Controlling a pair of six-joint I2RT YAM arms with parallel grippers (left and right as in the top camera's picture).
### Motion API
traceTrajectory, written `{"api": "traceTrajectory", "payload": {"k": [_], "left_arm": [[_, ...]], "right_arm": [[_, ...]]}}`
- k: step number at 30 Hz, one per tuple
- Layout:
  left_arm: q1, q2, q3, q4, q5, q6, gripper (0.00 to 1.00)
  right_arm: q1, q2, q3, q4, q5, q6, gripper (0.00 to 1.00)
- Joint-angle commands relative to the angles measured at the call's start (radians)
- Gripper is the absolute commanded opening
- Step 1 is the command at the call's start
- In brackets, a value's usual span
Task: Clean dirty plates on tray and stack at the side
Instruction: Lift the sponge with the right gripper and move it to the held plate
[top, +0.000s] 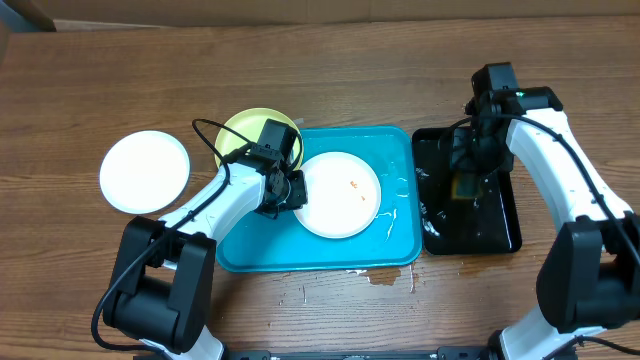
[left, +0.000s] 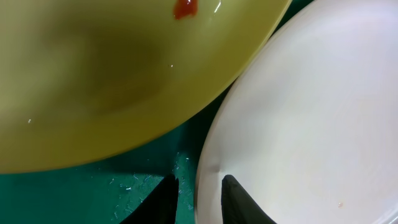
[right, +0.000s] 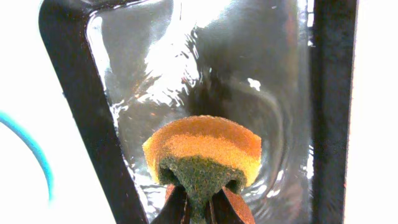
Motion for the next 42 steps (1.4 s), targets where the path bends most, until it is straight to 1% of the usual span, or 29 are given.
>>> {"api": "traceTrajectory", "payload": {"k": [1,4,10,14,18,20,23,26,30,31,32,33,35,36,37,38,40,42], "left_arm": [[0.004,0.014,0.009,-0.003,0.007,0.023,0.25],[0.004,0.014,0.009,-0.002,0.007,0.023,0.25],[0.004,0.014,0.009,-0.002,0.007,0.023,0.25],[0.004,0.014,0.009,-0.002,0.007,0.023,0.25],[0.004,0.014,0.009,-0.002,0.008,0.023,0.24],[0.004,0.014,0.009,-0.002,0.008,0.023,0.25],[0.004,0.014,0.009,0.000,0.008,0.023,0.24],[0.004,0.014,0.009,0.001,0.007,0.023,0.25],[0.004,0.014,0.009,0.001,0.007,0.023,0.25],[0.004,0.014,0.009,0.000,0.007,0.023,0.25],[0.004,0.014,0.009,0.001,0.007,0.023,0.25],[0.004,0.014,0.009,0.000,0.007,0.023,0.25],[0.004,0.014,0.009,0.000,0.007,0.023,0.25],[0.004,0.014,0.009,0.000,0.007,0.023,0.25],[0.004,0.014,0.009,0.000,0.007,0.023,0.25],[0.004,0.014,0.009,0.000,0.007,0.023,0.25],[0.004,0.014,0.009,0.001,0.007,0.023,0.25],[0.004,0.014,0.009,0.001,0.007,0.023,0.25]], "right_arm": [[0.021,-0.019,0.014,-0.014,0.105,0.060,0.04],[0.028,-0.019,0.013,-0.015,0.141,0.078,0.04],[0.027,-0.019,0.013,-0.012,0.044,0.070,0.04],[0.027,-0.019,0.013,-0.009,0.045,0.062,0.04],[0.033,-0.019,0.013,0.011,0.045,0.039,0.04],[0.046,-0.019,0.015,0.014,0.046,0.001,0.04],[0.076,-0.019,0.015,0.014,0.079,-0.029,0.04],[0.107,-0.019,0.015,0.022,0.153,-0.032,0.04],[0.141,-0.019,0.015,0.046,0.182,-0.031,0.04],[0.145,-0.019,0.015,0.051,0.209,-0.021,0.04],[0.145,-0.019,0.015,0.055,0.246,0.020,0.04],[0.145,-0.019,0.015,0.054,0.293,0.088,0.04],[0.138,-0.019,0.015,0.048,0.318,0.183,0.04],[0.137,-0.019,0.015,0.054,0.285,0.168,0.04],[0.137,-0.019,0.015,0.058,0.253,0.115,0.04],[0.137,-0.019,0.015,0.056,0.251,0.093,0.04],[0.135,-0.019,0.015,0.045,0.286,0.124,0.04],[0.135,-0.019,0.015,0.036,0.279,0.095,0.04]]}}
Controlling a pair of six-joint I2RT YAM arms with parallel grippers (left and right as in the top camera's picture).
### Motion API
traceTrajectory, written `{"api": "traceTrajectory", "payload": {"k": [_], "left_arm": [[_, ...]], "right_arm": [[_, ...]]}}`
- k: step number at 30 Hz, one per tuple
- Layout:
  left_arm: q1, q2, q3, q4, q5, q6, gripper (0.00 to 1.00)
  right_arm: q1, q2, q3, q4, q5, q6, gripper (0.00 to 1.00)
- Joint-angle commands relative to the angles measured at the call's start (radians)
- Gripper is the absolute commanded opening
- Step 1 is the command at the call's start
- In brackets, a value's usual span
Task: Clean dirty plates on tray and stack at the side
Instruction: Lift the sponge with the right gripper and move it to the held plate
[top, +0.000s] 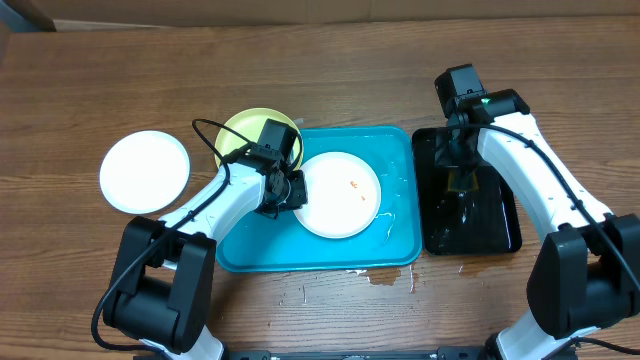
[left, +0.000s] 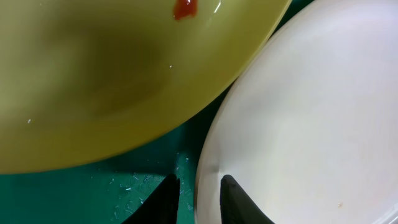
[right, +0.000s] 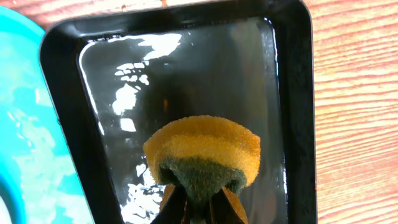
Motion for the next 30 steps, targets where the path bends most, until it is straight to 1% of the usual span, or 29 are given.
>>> {"api": "traceTrajectory", "payload": {"k": [1,4,6,8,11,12,14,16,18,19,20,24,28,30], "left_arm": [[0.004,0.014,0.009,0.000,0.007,0.023,0.25],[0.004,0.014,0.009,0.000,0.007,0.023,0.25],[0.004,0.014,0.009,0.000,0.007,0.023,0.25],[0.004,0.014,0.009,0.000,0.007,0.023,0.25],[0.004,0.014,0.009,0.001,0.007,0.023,0.25],[0.004,0.014,0.009,0.002,0.007,0.023,0.24],[0.004,0.014,0.009,0.003,0.007,0.023,0.18],[0.004,0.014,0.009,0.004,0.007,0.023,0.12],[0.004,0.014,0.009,0.004,0.007,0.023,0.09],[0.004,0.014,0.009,0.004,0.007,0.023,0.05],[0.004,0.014,0.009,0.005,0.007,0.023,0.04],[0.004,0.014,0.009,0.007,0.007,0.023,0.04],[0.004,0.014,0.009,0.007,0.007,0.023,0.04],[0.004,0.014,0.009,0.007,0.007,0.023,0.06]], "right_arm": [[-0.005,-0.014,0.014,-0.029,0.103,0.039,0.04],[-0.019,-0.014,0.014,-0.024,0.097,0.055,0.04],[-0.024,-0.014,0.014,-0.007,0.040,0.066,0.04],[-0.024,-0.013,0.014,0.010,-0.043,0.000,0.04],[-0.024,-0.014,0.014,0.039,-0.135,-0.015,0.04],[-0.024,-0.014,0.014,0.052,-0.190,-0.040,0.04],[-0.021,-0.014,0.014,0.078,-0.314,-0.093,0.04],[-0.012,-0.014,0.014,0.096,-0.404,-0.107,0.04],[0.002,-0.014,0.014,0.111,-0.454,-0.107,0.04],[0.016,-0.014,0.014,0.124,-0.477,-0.107,0.04],[0.030,-0.014,0.014,0.134,-0.491,-0.111,0.04],[0.118,-0.014,0.014,0.167,-0.476,-0.140,0.04],[0.225,-0.013,0.014,0.193,-0.328,-0.139,0.04],[0.273,-0.013,0.011,0.207,-0.240,-0.139,0.04]]}}
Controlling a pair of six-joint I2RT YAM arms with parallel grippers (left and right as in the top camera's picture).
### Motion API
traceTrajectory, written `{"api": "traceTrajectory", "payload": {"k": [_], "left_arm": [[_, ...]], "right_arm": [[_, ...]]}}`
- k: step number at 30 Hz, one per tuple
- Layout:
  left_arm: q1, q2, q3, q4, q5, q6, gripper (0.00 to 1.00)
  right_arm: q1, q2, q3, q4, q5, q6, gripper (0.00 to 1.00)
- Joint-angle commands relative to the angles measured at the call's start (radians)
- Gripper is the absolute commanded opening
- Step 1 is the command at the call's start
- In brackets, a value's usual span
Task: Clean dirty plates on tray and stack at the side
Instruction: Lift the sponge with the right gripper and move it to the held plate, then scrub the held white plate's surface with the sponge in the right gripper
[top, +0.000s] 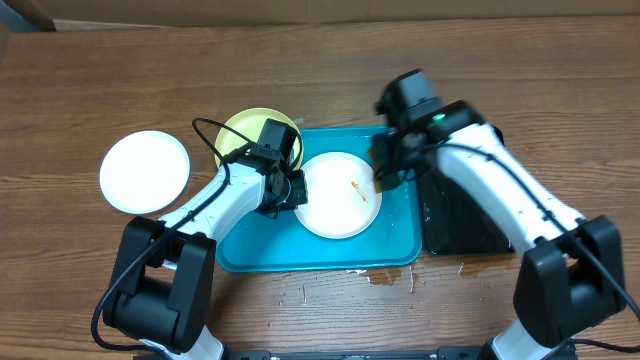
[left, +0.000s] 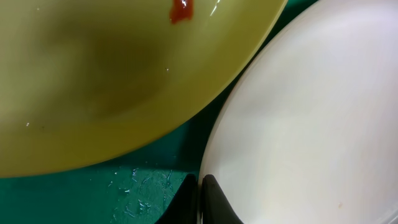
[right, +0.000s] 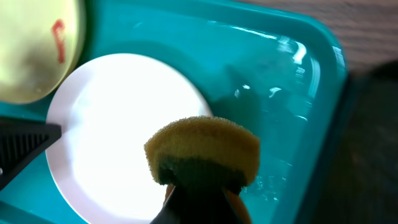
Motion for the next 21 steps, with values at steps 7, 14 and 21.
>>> {"api": "traceTrajectory", "payload": {"k": [7,14,21], "left_arm": [[0.004,0.014,0.009,0.002,0.005,0.015,0.08],[0.004,0.014,0.009,0.002,0.005,0.015,0.09],[0.004,0.014,0.009,0.002,0.005,0.015,0.09]], "right_arm": [[0.172,0.018,0.004,0.054,0.327,-0.011,0.04],[0.183,0.107,0.004,0.091,0.326,-0.010,0.04],[0.183,0.180,0.004,0.092,0.325,-0.006,0.04]]}}
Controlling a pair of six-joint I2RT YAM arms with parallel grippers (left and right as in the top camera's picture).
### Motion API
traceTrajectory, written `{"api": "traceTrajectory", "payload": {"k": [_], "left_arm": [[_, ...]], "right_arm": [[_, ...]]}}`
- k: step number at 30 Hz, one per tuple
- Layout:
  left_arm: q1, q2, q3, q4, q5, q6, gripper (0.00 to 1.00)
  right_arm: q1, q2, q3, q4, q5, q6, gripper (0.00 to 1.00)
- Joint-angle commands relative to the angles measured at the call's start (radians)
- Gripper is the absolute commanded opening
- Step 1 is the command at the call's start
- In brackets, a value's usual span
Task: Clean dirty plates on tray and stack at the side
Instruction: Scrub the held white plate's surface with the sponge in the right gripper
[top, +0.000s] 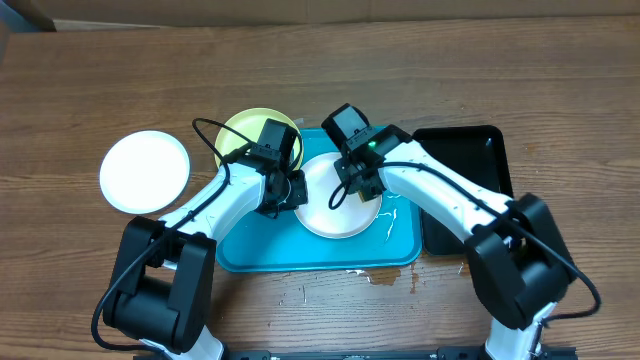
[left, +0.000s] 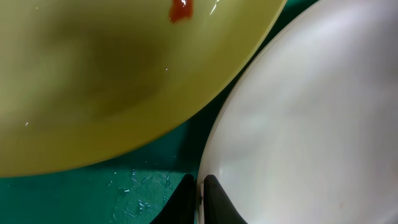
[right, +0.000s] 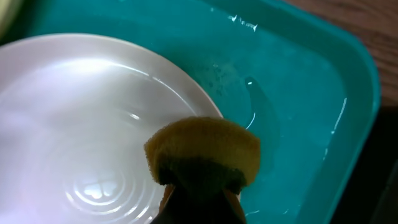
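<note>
A white plate (top: 335, 205) lies in the teal tray (top: 395, 245). My left gripper (left: 200, 202) is shut on the white plate's (left: 311, 124) left rim; in the overhead view the left gripper (top: 283, 192) sits at that rim. My right gripper (right: 202, 208) is shut on a yellow-and-green sponge (right: 202, 152), which rests on the plate's (right: 87, 124) right part. From above, the right gripper (top: 356, 183) is over the plate's middle. A yellow plate (top: 245, 130) with a red smear (left: 181, 9) leans on the tray's far left corner. A clean white plate (top: 145, 170) lies on the table at the left.
A black water tray (top: 480, 160) stands right of the teal tray. Water drops lie on the wooden table (top: 390, 278) in front of the teal tray. My right arm (top: 440, 195) crosses the teal tray's right half.
My right gripper has moved left with the sponge, from the plate's right edge to its middle. The orange speck on the plate no longer shows. My left gripper still holds the rim.
At first my right gripper held the sponge in the water of the black tray, while my left jaws stood open about the white plate's rim. Then the sponge was above the black tray. Later the left gripper was shut on the rim and the sponge reached the plate.
</note>
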Motion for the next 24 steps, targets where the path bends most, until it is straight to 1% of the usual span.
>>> {"api": "traceTrajectory", "payload": {"k": [1,7,15,23,24], "left_arm": [[0.004,0.014,0.009,0.002,0.004,0.015,0.09],[0.004,0.014,0.009,0.002,0.004,0.015,0.09],[0.004,0.014,0.009,0.002,0.004,0.015,0.08],[0.004,0.014,0.009,0.003,0.005,0.015,0.08],[0.004,0.014,0.009,0.003,0.005,0.015,0.09]], "right_arm": [[-0.001,0.034,0.004,0.006,0.017,0.001,0.04],[-0.001,0.093,0.001,-0.019,0.008,0.000,0.04],[-0.001,0.105,0.001,-0.044,-0.253,0.000,0.04],[-0.003,0.105,0.009,-0.042,-0.352,0.000,0.04],[-0.008,0.105,0.020,-0.040,-0.395,0.000,0.04]]}}
